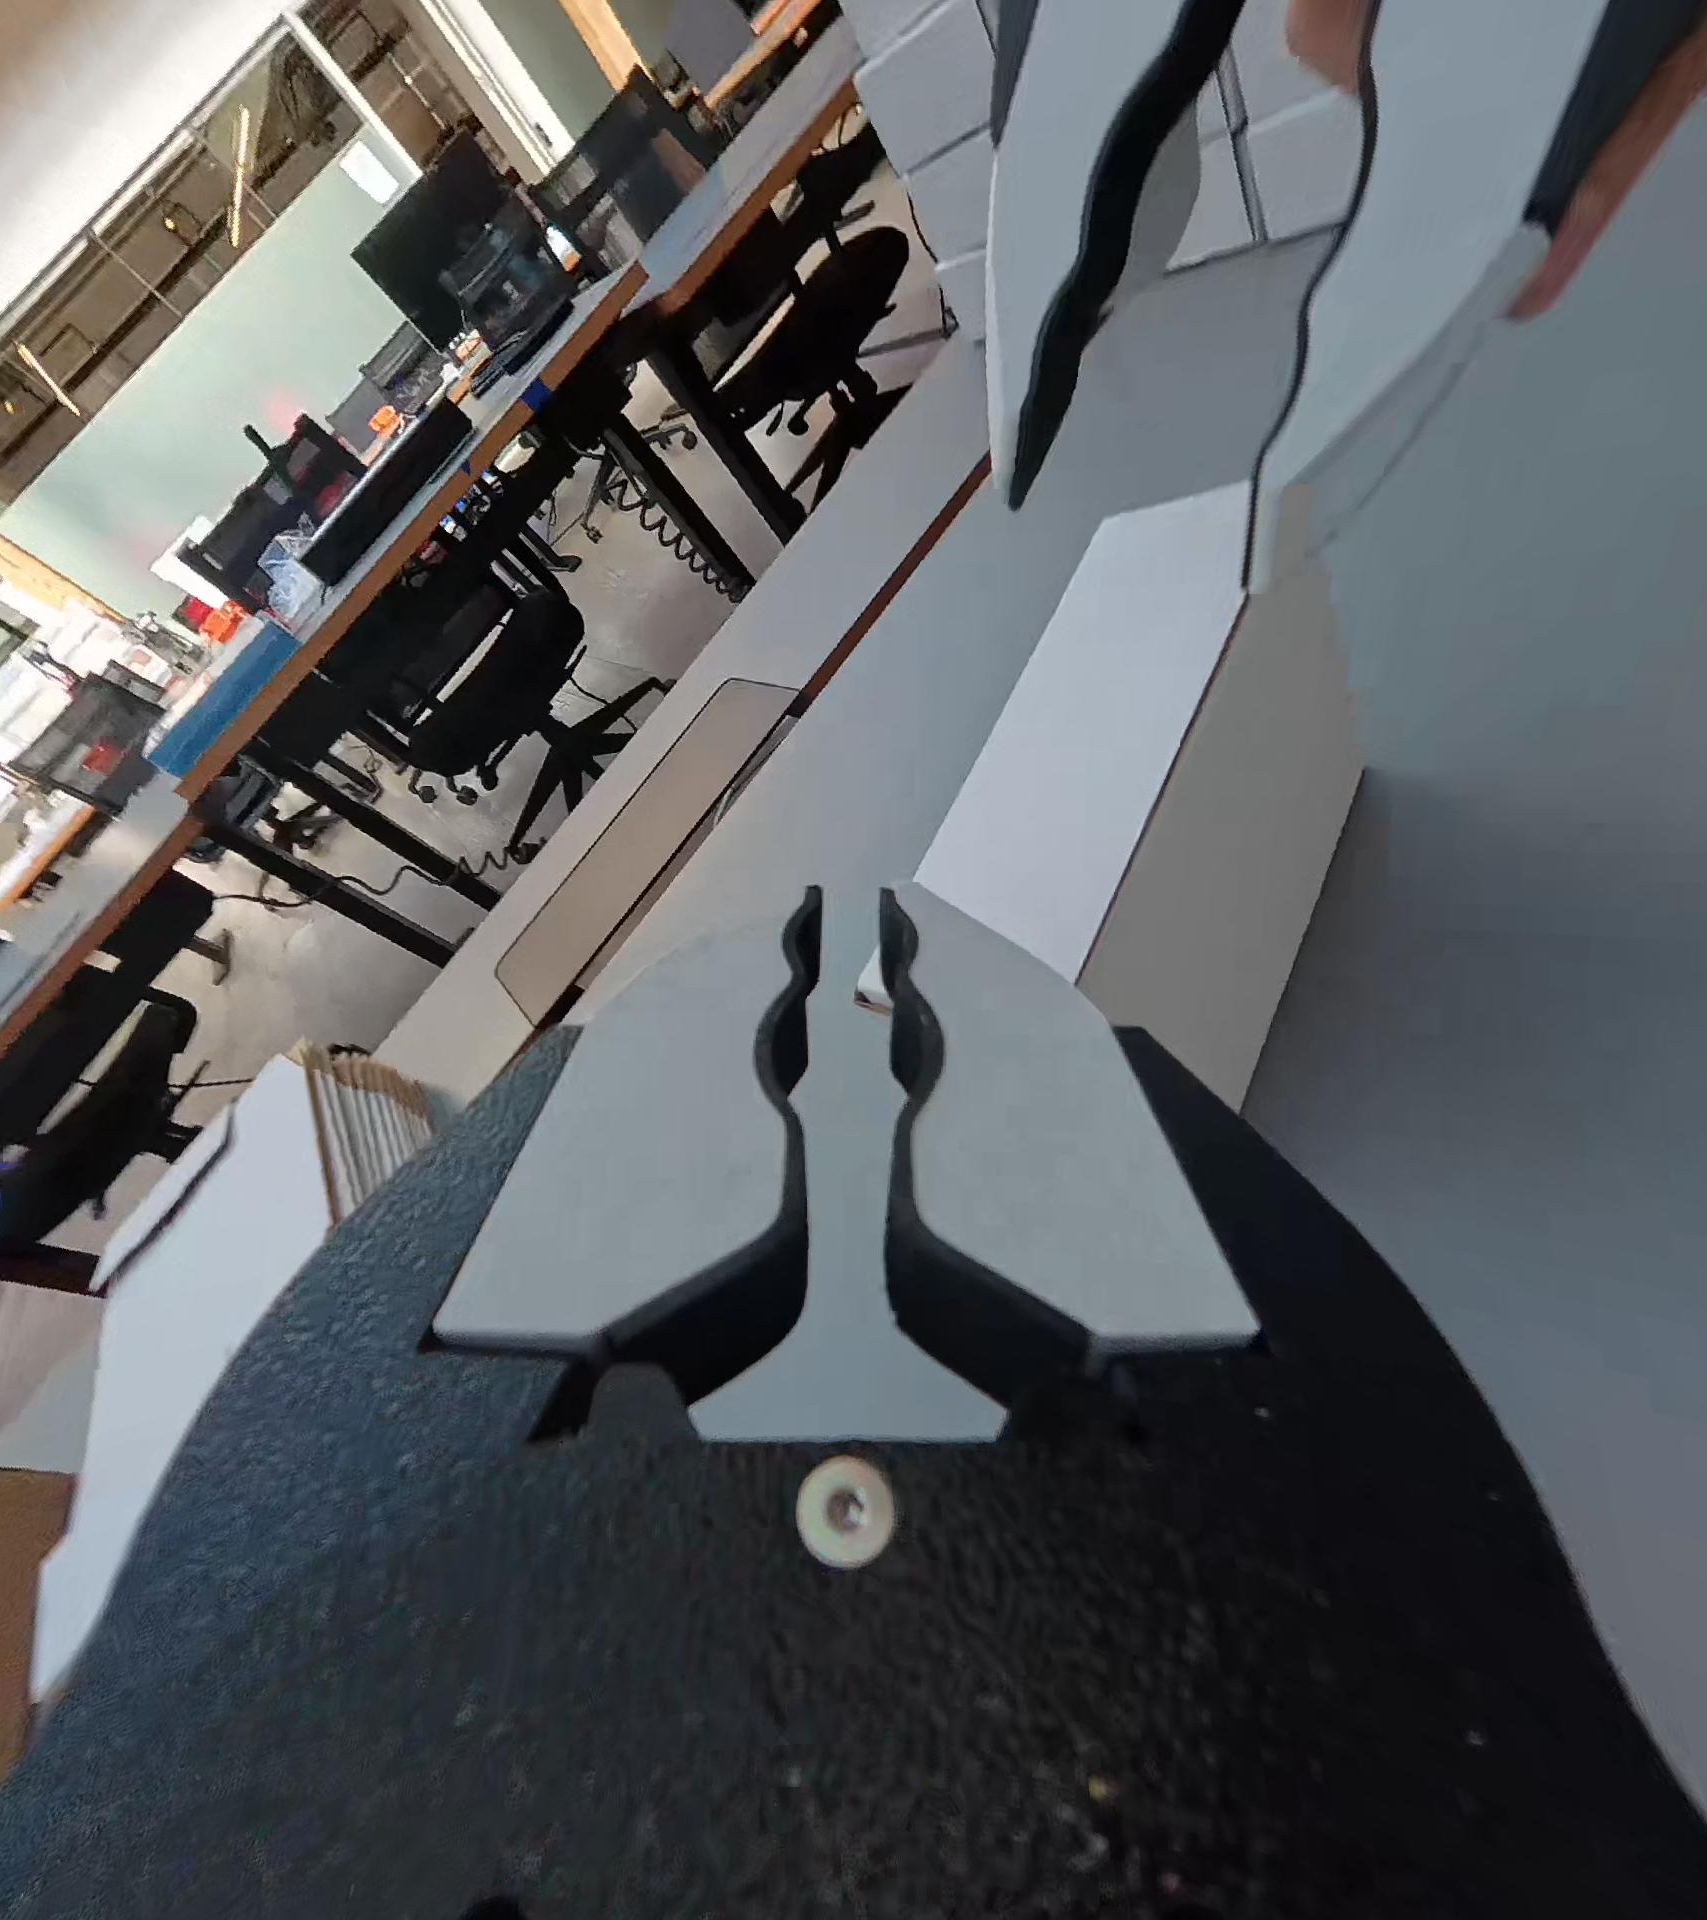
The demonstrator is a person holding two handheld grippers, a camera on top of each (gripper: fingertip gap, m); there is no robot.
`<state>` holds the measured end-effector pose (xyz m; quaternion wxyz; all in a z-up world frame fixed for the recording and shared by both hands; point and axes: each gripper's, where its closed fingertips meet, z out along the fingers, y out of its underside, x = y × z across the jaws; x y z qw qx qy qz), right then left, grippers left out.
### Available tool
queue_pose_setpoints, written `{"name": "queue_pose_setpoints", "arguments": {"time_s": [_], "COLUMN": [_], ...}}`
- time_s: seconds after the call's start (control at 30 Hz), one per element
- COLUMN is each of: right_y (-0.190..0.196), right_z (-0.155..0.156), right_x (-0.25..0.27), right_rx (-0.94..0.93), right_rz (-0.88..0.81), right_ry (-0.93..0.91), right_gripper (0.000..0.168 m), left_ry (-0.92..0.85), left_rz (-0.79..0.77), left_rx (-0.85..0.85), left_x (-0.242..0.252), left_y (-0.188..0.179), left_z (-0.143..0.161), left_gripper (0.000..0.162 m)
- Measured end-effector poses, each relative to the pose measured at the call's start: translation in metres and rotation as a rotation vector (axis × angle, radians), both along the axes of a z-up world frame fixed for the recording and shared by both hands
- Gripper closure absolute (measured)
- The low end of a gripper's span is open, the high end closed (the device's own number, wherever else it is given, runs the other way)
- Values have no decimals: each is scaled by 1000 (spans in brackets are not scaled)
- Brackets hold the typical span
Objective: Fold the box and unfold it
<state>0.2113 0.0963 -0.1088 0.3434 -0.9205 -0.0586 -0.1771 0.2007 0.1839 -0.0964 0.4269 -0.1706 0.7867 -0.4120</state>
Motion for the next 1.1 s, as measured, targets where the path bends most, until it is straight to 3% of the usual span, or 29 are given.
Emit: {"name": "queue_pose_setpoints", "arguments": {"time_s": [0.03, 0.1, 0.33, 0.4, 0.53, 0.67, 0.83, 0.97, 1.1], "right_y": [7, 18, 30, 30, 28, 7, -70, -173, -291], "right_z": [-4, -9, -49, -54, -43, 2, 96, 172, 207], "right_x": [-4, -6, -11, -5, -20, -59, -120, -168, -201], "right_rx": [-45, -124, -450, -489, -481, -364, -190, -140, -216], "right_rz": [47, 98, 194, 196, 209, 191, 88, -94, -259], "right_ry": [46, 126, 339, 281, 159, -55, -445, -727, -933], "right_gripper": [99, 86, 85, 105, 105, 105, 105, 106, 106], "left_ry": [48, 132, 283, 291, 301, 260, 232, 234, 213], "left_rz": [20, 65, 74, 88, 118, 98, 46, 20, -27], "left_rx": [-96, -220, -372, -360, -305, -336, -404, -356, -304], "left_x": [-4, -10, -35, -38, -43, -49, -56, -62, -68], "left_y": [2, 9, 13, 15, 20, 16, 2, -14, -37], "left_z": [4, 6, -9, -15, -26, -19, -1, -1, 2], "left_gripper": [142, 126, 98, 98, 98, 102, 107, 106, 106]}}
